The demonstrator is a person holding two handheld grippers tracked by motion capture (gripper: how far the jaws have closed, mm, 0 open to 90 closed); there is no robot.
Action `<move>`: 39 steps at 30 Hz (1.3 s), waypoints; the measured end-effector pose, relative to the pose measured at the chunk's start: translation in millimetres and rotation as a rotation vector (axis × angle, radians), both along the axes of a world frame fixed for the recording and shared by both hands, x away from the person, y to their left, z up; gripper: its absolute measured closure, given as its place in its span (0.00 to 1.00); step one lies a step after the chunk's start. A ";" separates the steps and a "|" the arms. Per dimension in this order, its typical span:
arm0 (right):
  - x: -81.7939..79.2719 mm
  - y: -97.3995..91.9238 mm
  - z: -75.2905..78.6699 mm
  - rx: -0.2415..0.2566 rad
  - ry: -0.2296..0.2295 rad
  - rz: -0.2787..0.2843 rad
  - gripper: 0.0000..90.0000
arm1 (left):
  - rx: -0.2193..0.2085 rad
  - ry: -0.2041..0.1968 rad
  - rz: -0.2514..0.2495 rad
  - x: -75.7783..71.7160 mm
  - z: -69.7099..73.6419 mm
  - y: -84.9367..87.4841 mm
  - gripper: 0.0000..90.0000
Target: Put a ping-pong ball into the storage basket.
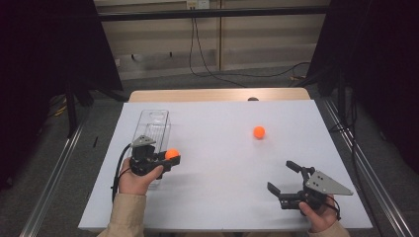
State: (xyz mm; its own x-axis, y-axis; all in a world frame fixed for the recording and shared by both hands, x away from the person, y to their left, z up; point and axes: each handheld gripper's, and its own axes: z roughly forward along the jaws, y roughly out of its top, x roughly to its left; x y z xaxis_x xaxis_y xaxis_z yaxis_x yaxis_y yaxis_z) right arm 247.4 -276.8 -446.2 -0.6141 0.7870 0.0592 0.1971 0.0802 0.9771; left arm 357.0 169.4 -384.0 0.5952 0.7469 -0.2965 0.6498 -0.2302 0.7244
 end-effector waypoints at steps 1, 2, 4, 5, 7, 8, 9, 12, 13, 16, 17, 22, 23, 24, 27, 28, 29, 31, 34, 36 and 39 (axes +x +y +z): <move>0.0 0.0 0.0 -0.001 0.000 0.000 0.04 | -0.002 -0.002 0.004 0.1 0.2 0.1 0.56; 0.1 0.1 0.0 0.000 0.000 0.002 0.04 | -0.001 -0.003 0.008 0.4 0.3 0.2 0.56; 0.0 0.1 0.0 0.000 -0.001 0.003 0.04 | -0.003 -0.005 0.006 1.4 0.3 1.2 0.56; 0.0 0.1 0.0 0.000 -0.001 0.003 0.04 | 0.000 -0.004 0.007 1.6 0.5 1.4 0.56; 0.0 0.1 0.0 0.000 0.000 0.003 0.04 | -0.002 -0.005 0.015 2.1 0.9 1.5 0.56; 0.0 0.0 0.1 0.000 -0.001 0.003 0.04 | -0.003 -0.005 0.016 2.3 1.2 1.7 0.56; 0.0 0.0 0.1 0.000 -0.001 0.004 0.04 | -0.005 -0.006 0.019 2.5 1.5 2.0 0.56; -0.1 0.2 0.0 0.000 0.000 0.004 0.04 | -0.001 -0.007 0.020 3.1 2.6 2.7 0.56; -0.1 0.2 0.1 0.000 -0.001 0.004 0.04 | -0.002 -0.010 0.022 3.4 2.8 2.8 0.56; -0.1 0.2 0.1 0.000 -0.001 0.004 0.04 | 0.002 -0.012 0.024 4.1 3.5 3.5 0.56; -0.1 0.2 0.1 0.000 -0.001 0.004 0.04 | 0.001 -0.012 0.025 4.4 3.4 3.4 0.56; -0.1 0.2 0.1 0.000 -0.001 0.004 0.04 | 0.011 -0.010 0.027 5.8 3.0 4.2 0.56; -0.1 0.2 0.1 0.001 -0.001 0.004 0.04 | 0.010 -0.012 0.032 6.0 3.3 4.4 0.56; -0.1 0.2 0.1 0.001 -0.001 0.005 0.04 | 0.014 -0.014 0.033 6.2 3.7 4.7 0.56; -0.1 0.3 0.1 0.001 -0.001 0.005 0.04 | 0.013 -0.013 0.035 7.0 4.6 6.0 0.56; -0.1 0.3 0.1 0.001 -0.001 0.005 0.04 | 0.014 -0.015 0.039 7.3 4.8 6.3 0.56; -0.1 0.3 0.1 0.001 -0.001 0.005 0.04 | 0.011 -0.015 0.041 7.6 4.9 6.4 0.56; -0.2 0.3 0.2 0.001 -0.002 0.005 0.04 | 0.015 -0.016 0.043 7.8 6.2 6.8 0.56; -0.2 0.3 0.2 0.001 -0.002 0.005 0.04 | 0.013 -0.023 0.045 8.4 8.4 7.4 0.56; 0.0 0.3 0.1 0.000 -0.003 0.006 0.04 | 0.015 -0.024 0.049 9.2 9.3 8.1 0.56; 0.0 0.3 0.1 0.000 -0.003 0.006 0.04 | 0.016 -0.020 0.060 10.6 9.3 8.9 0.56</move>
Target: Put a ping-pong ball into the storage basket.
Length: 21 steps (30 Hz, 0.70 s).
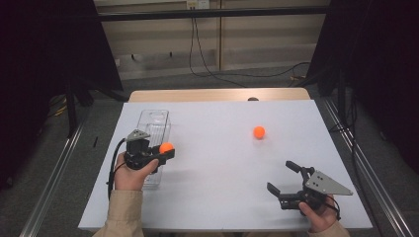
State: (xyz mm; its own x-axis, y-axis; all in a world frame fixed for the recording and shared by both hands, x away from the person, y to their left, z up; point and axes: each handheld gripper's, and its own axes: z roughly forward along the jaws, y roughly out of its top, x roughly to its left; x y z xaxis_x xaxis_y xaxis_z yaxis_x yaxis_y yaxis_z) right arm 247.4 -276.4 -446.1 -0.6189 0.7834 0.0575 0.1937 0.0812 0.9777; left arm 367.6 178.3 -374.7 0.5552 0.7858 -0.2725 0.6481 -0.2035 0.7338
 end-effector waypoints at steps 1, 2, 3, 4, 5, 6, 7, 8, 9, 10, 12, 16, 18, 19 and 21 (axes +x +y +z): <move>-0.1 0.0 0.0 0.001 0.002 0.000 0.04 | 0.003 -0.001 0.000 0.7 -0.1 0.9 0.56; -0.1 0.0 0.0 0.001 0.002 0.000 0.04 | 0.003 0.000 0.002 1.0 -0.3 1.1 0.56; -0.1 0.0 0.0 0.001 0.002 0.000 0.04 | 0.002 0.001 0.004 1.3 -0.2 1.5 0.56; 0.0 -0.1 0.0 0.001 0.000 0.000 0.04 | 0.000 -0.001 0.010 1.5 -0.1 1.7 0.56; -0.1 0.0 0.0 0.001 0.002 0.000 0.04 | 0.004 -0.002 0.009 1.9 0.1 2.3 0.56; 0.0 0.0 0.0 0.001 0.000 0.000 0.04 | -0.001 -0.001 0.011 2.1 0.5 2.8 0.56; 0.0 0.0 0.0 0.001 0.000 0.001 0.04 | -0.002 -0.002 0.015 2.3 1.1 3.2 0.56; -0.1 0.0 0.0 0.001 0.002 0.000 0.04 | 0.002 -0.006 0.016 2.8 1.6 3.8 0.56; 0.0 0.0 0.0 0.001 0.000 0.001 0.04 | -0.004 -0.008 0.018 3.3 1.8 4.3 0.56; 0.0 0.0 0.0 0.001 0.000 0.001 0.04 | -0.001 -0.005 0.018 3.7 2.4 5.1 0.56; -0.2 0.1 0.0 0.002 0.002 0.001 0.04 | 0.001 -0.007 0.022 4.3 2.4 5.5 0.56; 0.0 0.1 0.0 0.001 0.001 0.002 0.04 | 0.002 -0.006 0.025 5.4 1.9 5.5 0.56; 0.0 0.1 0.0 0.002 0.001 0.002 0.04 | 0.005 -0.005 0.027 5.7 2.0 6.2 0.57; 0.0 0.1 0.0 0.001 0.000 0.002 0.04 | 0.005 -0.004 0.027 5.9 2.0 6.3 0.56; 0.0 0.2 0.0 0.001 0.001 0.002 0.04 | 0.007 -0.005 0.029 6.2 2.1 6.6 0.56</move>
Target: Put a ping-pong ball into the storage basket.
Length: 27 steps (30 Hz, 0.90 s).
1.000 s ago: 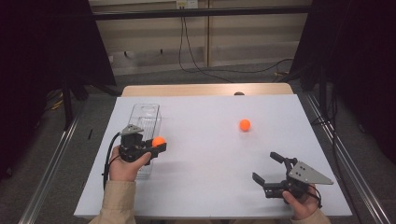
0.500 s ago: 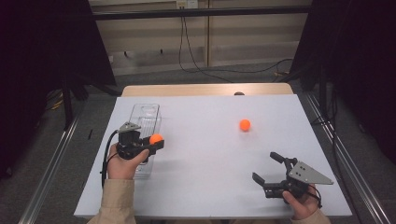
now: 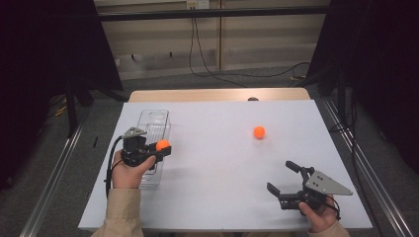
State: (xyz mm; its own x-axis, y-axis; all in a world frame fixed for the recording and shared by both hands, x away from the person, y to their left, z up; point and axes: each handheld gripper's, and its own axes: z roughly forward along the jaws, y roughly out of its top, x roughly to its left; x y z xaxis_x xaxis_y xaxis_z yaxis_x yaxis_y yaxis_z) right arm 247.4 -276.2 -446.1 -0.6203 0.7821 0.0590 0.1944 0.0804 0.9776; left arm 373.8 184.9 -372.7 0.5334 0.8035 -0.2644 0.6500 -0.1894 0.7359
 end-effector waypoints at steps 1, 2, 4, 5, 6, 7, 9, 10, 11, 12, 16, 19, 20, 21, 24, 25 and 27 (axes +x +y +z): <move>0.1 0.0 0.0 0.000 0.000 0.000 0.04 | 0.003 0.000 0.001 0.2 0.0 0.1 0.56; 0.1 0.0 -0.1 0.000 0.000 0.001 0.04 | 0.004 0.002 0.000 0.4 0.0 0.3 0.57; 0.0 0.1 -0.1 0.000 0.002 0.001 0.04 | 0.009 0.002 0.002 0.8 -0.3 0.1 0.56; 0.1 0.1 0.0 0.000 0.000 0.001 0.04 | 0.010 0.003 0.002 1.1 -0.5 0.2 0.57; 0.0 0.1 0.0 0.000 0.000 0.001 0.04 | 0.010 0.004 0.002 1.3 -0.6 0.0 0.56; 0.1 0.1 0.0 0.000 0.000 0.001 0.04 | 0.010 0.004 0.002 1.5 -0.7 0.1 0.57; 0.1 0.0 0.0 0.000 -0.001 0.001 0.04 | 0.014 0.003 0.002 2.0 -0.7 0.6 0.56; 0.1 0.0 0.0 0.001 -0.001 0.001 0.04 | 0.014 0.003 0.006 2.0 -0.8 0.5 0.56; 0.1 0.0 0.0 0.000 -0.001 0.001 0.04 | 0.014 0.003 0.007 2.3 -0.8 0.9 0.57; 0.1 0.0 0.0 0.000 -0.001 0.001 0.04 | 0.014 0.002 0.007 2.6 -0.9 1.2 0.56; 0.2 0.1 -0.1 0.000 -0.001 0.001 0.04 | 0.014 0.003 0.014 3.6 -0.8 3.2 0.57; 0.2 -0.1 0.0 0.000 0.000 0.002 0.04 | 0.013 0.002 0.020 4.7 -0.9 4.9 0.57; 0.2 0.0 0.0 -0.001 0.001 0.001 0.04 | 0.009 0.003 0.024 5.0 -0.8 5.4 0.57; 0.1 0.0 0.0 -0.001 0.001 0.001 0.04 | 0.012 0.002 0.028 5.2 -0.7 6.2 0.57; 0.3 0.0 -0.1 -0.001 0.001 0.001 0.04 | 0.008 0.000 0.037 6.0 0.0 7.5 0.56; 0.3 0.0 -0.1 0.000 0.001 0.001 0.04 | 0.010 0.000 0.037 6.3 0.1 7.8 0.57; 0.3 0.0 -0.1 0.000 0.001 0.001 0.04 | 0.007 -0.003 0.041 7.0 0.0 8.5 0.56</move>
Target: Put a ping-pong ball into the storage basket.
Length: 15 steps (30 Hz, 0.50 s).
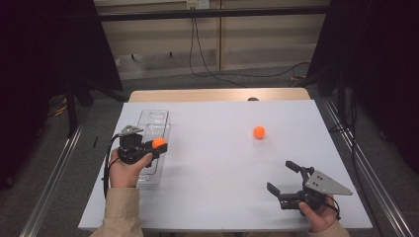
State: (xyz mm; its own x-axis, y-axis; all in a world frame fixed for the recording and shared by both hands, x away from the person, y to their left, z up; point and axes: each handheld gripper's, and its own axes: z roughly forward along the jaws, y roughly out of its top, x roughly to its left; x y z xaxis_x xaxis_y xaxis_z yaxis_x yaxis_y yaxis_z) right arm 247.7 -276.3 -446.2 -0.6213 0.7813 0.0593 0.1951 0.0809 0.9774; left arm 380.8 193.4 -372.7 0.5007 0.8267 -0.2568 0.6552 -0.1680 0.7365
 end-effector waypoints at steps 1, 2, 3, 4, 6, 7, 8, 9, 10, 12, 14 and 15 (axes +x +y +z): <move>0.0 0.0 0.0 0.000 0.000 0.000 0.04 | 0.004 0.000 -0.001 0.5 -0.2 0.4 0.56; 0.0 0.0 0.0 0.000 -0.001 0.001 0.04 | 0.000 0.000 0.004 0.7 -0.5 0.5 0.57; -0.1 0.0 0.0 0.001 -0.001 0.001 0.04 | 0.001 0.000 0.008 0.9 -0.4 1.2 0.56; -0.1 -0.1 0.1 0.001 0.000 0.001 0.04 | 0.004 -0.002 0.008 1.2 -0.3 1.8 0.56; 0.0 -0.1 0.0 0.001 0.000 0.001 0.04 | 0.004 0.000 0.009 1.5 -0.1 2.9 0.56; 0.0 0.0 0.0 0.000 -0.001 0.001 0.04 | 0.005 -0.001 0.011 1.7 -0.1 3.1 0.56; 0.0 0.1 0.0 0.000 -0.001 0.001 0.04 | 0.005 -0.001 0.009 2.0 -0.1 3.7 0.56; -0.1 0.2 0.0 0.000 -0.001 0.001 0.04 | 0.004 -0.003 0.014 2.3 -0.2 3.9 0.56; -0.1 0.2 0.0 0.000 -0.001 0.001 0.04 | 0.003 -0.003 0.014 2.7 -0.5 4.2 0.57; -0.1 0.1 0.0 0.000 -0.001 0.002 0.04 | 0.007 -0.003 0.022 3.6 -1.0 5.6 0.56; -0.1 0.0 0.1 0.001 -0.001 0.003 0.04 | 0.009 -0.004 0.027 4.5 -1.7 7.1 0.57; -0.1 0.2 0.1 0.001 -0.003 0.000 0.04 | 0.013 -0.003 0.030 4.7 -1.8 7.8 0.56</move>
State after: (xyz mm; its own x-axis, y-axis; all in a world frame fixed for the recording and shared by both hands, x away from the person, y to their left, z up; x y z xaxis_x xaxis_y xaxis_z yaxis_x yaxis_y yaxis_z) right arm 247.5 -276.1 -446.2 -0.6215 0.7813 0.0582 0.1923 0.0801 0.9781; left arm 385.5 201.1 -374.5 0.4762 0.8446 -0.2447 0.6580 -0.1576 0.7364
